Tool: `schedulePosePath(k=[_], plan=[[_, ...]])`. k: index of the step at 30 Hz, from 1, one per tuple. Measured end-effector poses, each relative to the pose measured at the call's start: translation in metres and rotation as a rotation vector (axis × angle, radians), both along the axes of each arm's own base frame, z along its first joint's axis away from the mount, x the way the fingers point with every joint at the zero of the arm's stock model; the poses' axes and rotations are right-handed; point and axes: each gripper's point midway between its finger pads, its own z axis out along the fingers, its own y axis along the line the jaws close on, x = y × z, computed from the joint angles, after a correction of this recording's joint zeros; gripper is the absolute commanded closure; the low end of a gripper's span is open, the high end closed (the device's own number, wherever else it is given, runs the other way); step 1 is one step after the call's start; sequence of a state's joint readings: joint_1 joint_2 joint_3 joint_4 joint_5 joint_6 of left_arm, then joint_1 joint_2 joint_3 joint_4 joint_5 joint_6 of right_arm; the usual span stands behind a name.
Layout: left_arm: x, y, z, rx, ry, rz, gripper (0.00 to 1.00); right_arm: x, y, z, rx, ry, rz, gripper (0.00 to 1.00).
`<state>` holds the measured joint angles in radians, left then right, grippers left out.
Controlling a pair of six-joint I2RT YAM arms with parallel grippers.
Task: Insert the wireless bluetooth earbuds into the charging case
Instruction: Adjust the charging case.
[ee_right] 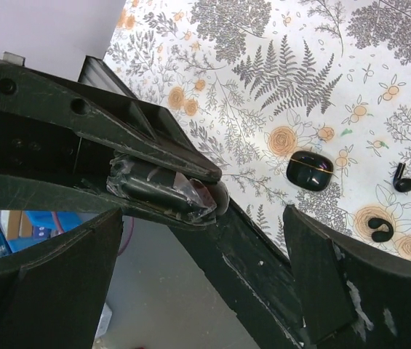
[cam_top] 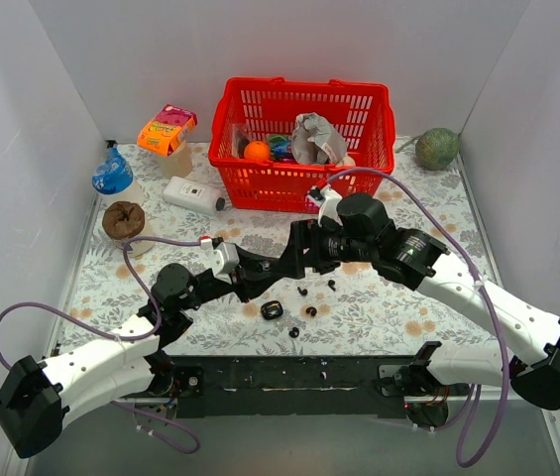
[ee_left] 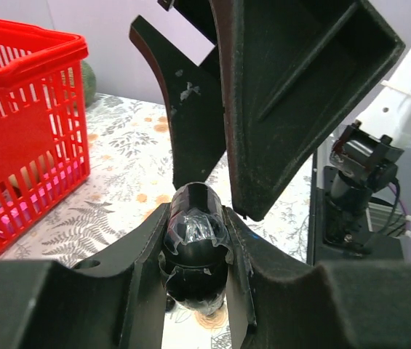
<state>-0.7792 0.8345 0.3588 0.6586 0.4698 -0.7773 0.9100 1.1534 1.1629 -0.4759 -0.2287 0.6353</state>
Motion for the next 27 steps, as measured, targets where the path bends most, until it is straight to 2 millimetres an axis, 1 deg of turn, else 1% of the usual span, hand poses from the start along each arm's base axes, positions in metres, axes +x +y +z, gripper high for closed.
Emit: schedulePosePath(k=[7, 12, 17, 20, 27], plan=[[0.012, 0.003, 0.0, 0.001, -0.021, 0.065, 1.0, 0.006, 0.002, -0.004, -0.018, 0.055, -0.054, 0.02], [0.018, 0.004, 0.0, -0.001, -0.024, 0.091, 1.0, 0.01, 0.004, 0.002, -0.011, 0.047, -0.071, 0.02], [0.021, 0.002, -0.005, 0.012, -0.012, 0.101, 1.0, 0.014, 0.004, 0.007, -0.008, 0.028, -0.085, 0.02], [0.022, 0.002, -0.007, 0.016, -0.009, 0.102, 1.0, 0.018, 0.008, 0.009, -0.011, 0.018, -0.084, 0.02], [0.024, 0.0, -0.014, 0.033, 0.003, 0.106, 1.0, 0.025, 0.015, -0.007, -0.071, 0.042, -0.08, 0.02]])
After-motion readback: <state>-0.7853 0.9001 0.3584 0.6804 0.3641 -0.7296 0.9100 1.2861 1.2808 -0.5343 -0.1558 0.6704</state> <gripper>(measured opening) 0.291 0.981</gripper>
